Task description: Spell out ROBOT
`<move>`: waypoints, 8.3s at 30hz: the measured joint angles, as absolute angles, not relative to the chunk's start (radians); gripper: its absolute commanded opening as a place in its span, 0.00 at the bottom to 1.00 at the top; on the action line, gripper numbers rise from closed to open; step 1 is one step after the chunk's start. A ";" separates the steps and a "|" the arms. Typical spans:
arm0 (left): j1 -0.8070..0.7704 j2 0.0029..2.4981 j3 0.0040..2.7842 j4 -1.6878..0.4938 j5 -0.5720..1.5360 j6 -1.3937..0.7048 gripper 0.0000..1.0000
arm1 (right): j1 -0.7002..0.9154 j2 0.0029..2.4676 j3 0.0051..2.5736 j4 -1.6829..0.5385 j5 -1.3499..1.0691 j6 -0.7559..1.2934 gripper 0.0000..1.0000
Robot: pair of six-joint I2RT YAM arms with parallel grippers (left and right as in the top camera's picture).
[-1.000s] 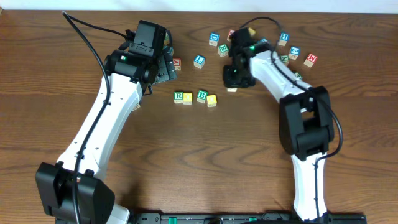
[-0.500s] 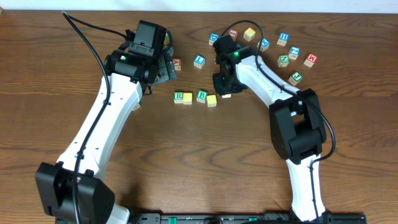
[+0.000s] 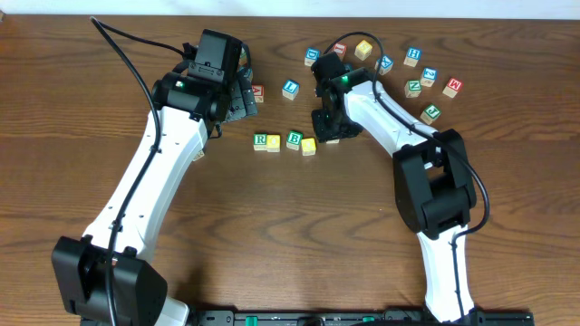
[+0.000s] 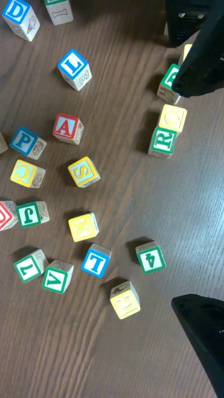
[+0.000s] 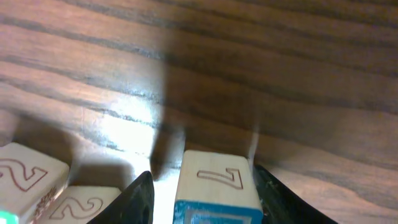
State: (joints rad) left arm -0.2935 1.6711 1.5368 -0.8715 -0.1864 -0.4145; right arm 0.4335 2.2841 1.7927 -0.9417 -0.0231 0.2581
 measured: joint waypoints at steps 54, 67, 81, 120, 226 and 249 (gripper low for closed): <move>-0.290 1.919 1.482 -0.834 -0.137 -0.516 0.08 | 0.331 2.153 1.773 -0.989 -0.067 0.437 0.36; -0.290 1.945 1.480 -0.818 -0.126 -0.440 0.07 | 0.299 2.220 1.773 -0.999 -0.059 0.437 0.35; -0.290 1.945 1.348 -0.665 -0.046 -0.451 0.08 | 0.300 2.234 1.772 -1.010 -0.059 0.437 0.36; -0.331 1.945 1.333 -0.622 -0.028 -0.475 0.08 | 0.311 2.234 1.709 -0.958 -0.093 0.377 0.38; -0.255 1.947 1.291 -0.505 0.294 -0.285 0.08 | 0.387 2.234 1.835 -1.128 -0.107 0.301 0.11; -0.255 1.947 1.291 -0.504 0.294 -0.285 0.08 | 0.534 2.234 1.819 -1.071 -0.109 0.315 0.01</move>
